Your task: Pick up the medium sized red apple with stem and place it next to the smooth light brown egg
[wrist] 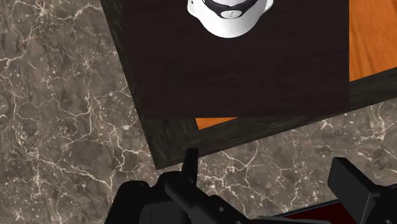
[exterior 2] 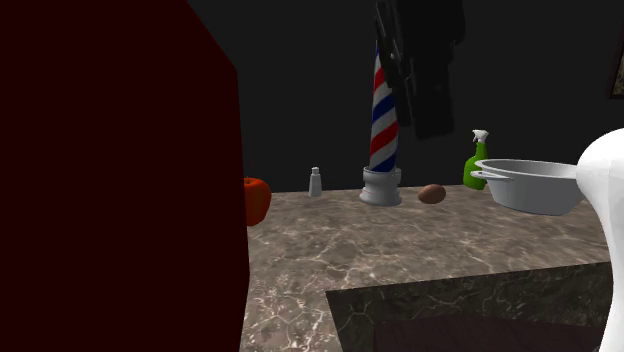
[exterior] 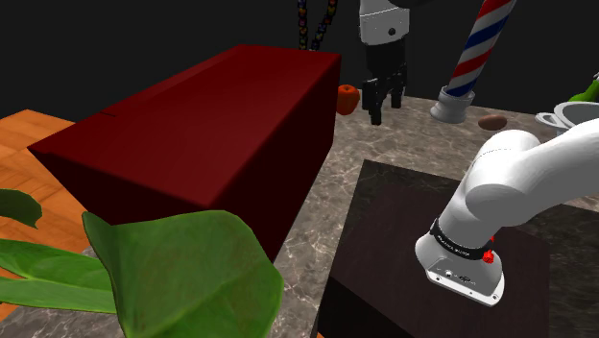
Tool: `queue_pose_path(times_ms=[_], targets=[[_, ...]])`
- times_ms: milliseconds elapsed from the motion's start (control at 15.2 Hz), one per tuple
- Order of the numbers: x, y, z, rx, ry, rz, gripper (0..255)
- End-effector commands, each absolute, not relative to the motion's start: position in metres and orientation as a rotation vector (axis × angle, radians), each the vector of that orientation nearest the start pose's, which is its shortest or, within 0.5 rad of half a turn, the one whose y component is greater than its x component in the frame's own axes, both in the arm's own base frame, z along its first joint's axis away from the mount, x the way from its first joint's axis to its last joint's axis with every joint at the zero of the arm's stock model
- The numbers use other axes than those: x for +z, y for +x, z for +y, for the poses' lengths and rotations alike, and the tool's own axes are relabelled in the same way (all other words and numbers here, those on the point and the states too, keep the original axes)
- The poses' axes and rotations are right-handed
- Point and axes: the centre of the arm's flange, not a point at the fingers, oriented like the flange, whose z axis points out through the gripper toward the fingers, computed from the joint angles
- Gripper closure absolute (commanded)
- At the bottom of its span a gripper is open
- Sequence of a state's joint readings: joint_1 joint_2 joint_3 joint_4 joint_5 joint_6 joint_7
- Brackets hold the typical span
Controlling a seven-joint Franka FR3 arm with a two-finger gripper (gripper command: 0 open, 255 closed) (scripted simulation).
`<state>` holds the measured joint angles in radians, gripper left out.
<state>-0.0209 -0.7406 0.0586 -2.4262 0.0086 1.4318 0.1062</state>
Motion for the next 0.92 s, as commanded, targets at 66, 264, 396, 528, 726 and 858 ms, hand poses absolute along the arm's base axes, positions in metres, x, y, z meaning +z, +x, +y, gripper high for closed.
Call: queue_pose_path(times_ms=[66,264,396,528,726,858], targets=[[0.529,0.301,0.006,0.373,-3.164,0.147,0],[0.516,0.316,-0.023,0.290,-3.174,0.165,0],[0.507,0.325,-0.042,0.234,-3.180,0.178,0],[0.500,0.335,-0.061,0.178,-3.184,0.190,0],[0.488,0.350,-0.090,0.094,-3.189,0.208,0],[0.482,0.360,-0.110,0.038,-3.191,0.220,0]])
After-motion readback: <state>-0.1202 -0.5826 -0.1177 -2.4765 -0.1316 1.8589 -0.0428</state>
